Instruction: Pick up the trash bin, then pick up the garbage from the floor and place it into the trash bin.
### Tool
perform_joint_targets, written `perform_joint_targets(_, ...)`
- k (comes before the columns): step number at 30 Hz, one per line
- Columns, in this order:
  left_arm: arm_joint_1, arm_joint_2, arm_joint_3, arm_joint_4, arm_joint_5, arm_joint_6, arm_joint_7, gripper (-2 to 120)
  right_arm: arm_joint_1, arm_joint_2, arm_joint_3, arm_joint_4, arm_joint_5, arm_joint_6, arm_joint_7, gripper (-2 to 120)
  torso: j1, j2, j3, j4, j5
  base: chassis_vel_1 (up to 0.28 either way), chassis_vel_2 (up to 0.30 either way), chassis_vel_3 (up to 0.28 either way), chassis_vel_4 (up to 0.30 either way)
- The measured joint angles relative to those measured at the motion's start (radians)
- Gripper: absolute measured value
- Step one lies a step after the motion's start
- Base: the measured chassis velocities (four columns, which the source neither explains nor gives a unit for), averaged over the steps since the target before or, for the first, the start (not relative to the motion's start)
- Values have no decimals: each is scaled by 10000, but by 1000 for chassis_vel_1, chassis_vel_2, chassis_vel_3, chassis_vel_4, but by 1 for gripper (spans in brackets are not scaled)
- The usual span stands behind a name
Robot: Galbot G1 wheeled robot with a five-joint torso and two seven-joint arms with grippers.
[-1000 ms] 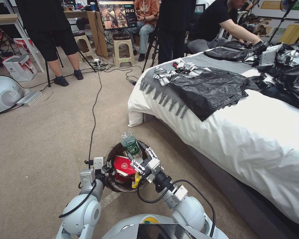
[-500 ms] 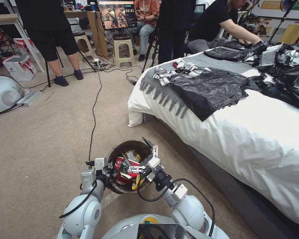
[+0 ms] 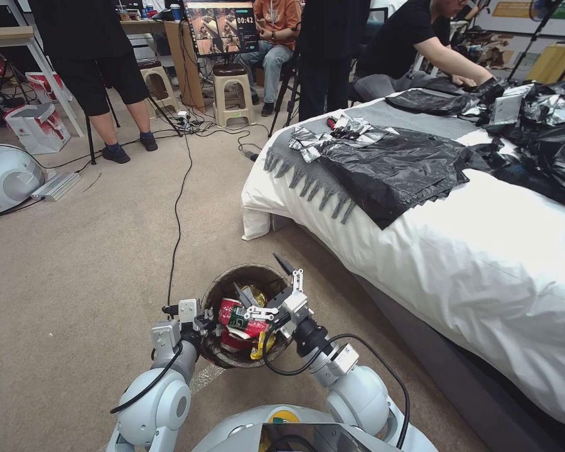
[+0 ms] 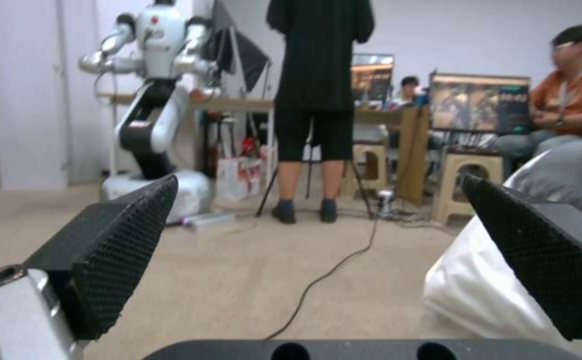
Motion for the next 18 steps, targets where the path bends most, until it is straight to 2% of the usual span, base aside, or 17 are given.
perform_joint_targets(7, 15, 26, -34, 53, 30, -79, 13, 3, -302, 211, 825, 1180, 294, -389, 1180, 100, 0, 0, 0, 0, -1, 0, 0, 0, 0)
perform_joint_targets(10, 16, 29, -39, 54, 25, -84, 14, 3, -340, 221, 907, 1232, 294, -421, 1292, 100, 0, 0, 0, 0, -1, 0, 0, 0, 0)
perform_joint_targets(11, 17, 39, -51, 55, -12, -86, 10, 3, -548, 240, 1180, 1299, 298, -496, 1708, 100, 0, 0, -1, 0, 0, 0, 0, 0, 0)
perform_joint_targets(18, 8, 104, -128, 55, -64, -137, 0, 3, -1420, 424, 1926, 475, 124, -62, 2416, 100, 0, 0, 0, -1, 0, 0, 0, 0, 0)
